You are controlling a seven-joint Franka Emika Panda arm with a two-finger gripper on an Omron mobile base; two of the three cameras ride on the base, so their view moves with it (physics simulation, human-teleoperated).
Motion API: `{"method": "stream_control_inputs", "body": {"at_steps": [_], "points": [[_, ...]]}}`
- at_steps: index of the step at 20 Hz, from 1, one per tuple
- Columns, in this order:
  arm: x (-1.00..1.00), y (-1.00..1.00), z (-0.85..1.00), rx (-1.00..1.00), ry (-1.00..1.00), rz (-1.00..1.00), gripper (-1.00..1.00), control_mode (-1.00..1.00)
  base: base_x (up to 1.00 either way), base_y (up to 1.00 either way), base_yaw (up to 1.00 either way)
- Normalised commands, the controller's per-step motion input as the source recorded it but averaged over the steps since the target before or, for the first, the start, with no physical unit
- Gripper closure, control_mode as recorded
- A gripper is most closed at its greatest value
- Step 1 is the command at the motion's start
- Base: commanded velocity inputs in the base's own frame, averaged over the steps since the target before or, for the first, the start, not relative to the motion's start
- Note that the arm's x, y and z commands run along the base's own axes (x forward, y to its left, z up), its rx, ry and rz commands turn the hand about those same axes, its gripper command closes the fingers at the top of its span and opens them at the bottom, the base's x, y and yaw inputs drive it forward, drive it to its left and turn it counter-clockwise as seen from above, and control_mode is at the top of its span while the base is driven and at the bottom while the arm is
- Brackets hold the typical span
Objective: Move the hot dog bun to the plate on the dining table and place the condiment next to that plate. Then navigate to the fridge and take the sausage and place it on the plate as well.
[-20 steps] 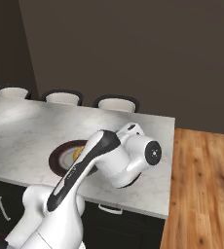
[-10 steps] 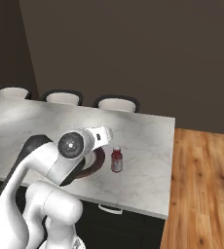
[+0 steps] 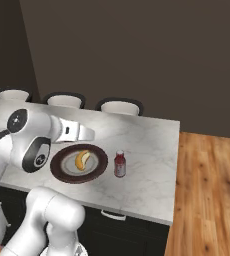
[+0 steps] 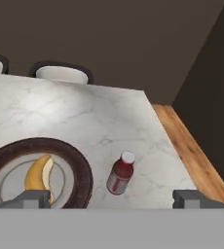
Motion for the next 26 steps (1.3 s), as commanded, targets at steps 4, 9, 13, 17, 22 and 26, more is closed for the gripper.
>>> {"method": "stream_control_inputs", "body": {"at_steps": [4,9,13,17,22,26], "points": [[-0.14,0.01,0.0,0.0,-0.01,-0.01,-1.0,-1.0,0.0,0.0,0.0],[-0.93,0.0,0.0,0.03,-0.2,-0.02,-1.0,-1.0,0.0,0.0,0.0],[-1.0,0.05,-0.02,0.02,-0.14,0.0,-1.0,-1.0,0.0,0.0,0.0],[-0.93,0.18,-0.13,0.0,-0.11,0.0,-1.0,-1.0,0.0,0.0,0.0],[-0.18,0.04,-0.04,0.0,-0.02,0.0,-1.0,1.0,-0.75,0.08,-0.09],[0.0,0.0,0.0,0.0,0.0,0.0,-1.0,1.0,-0.96,0.03,-0.47]]}}
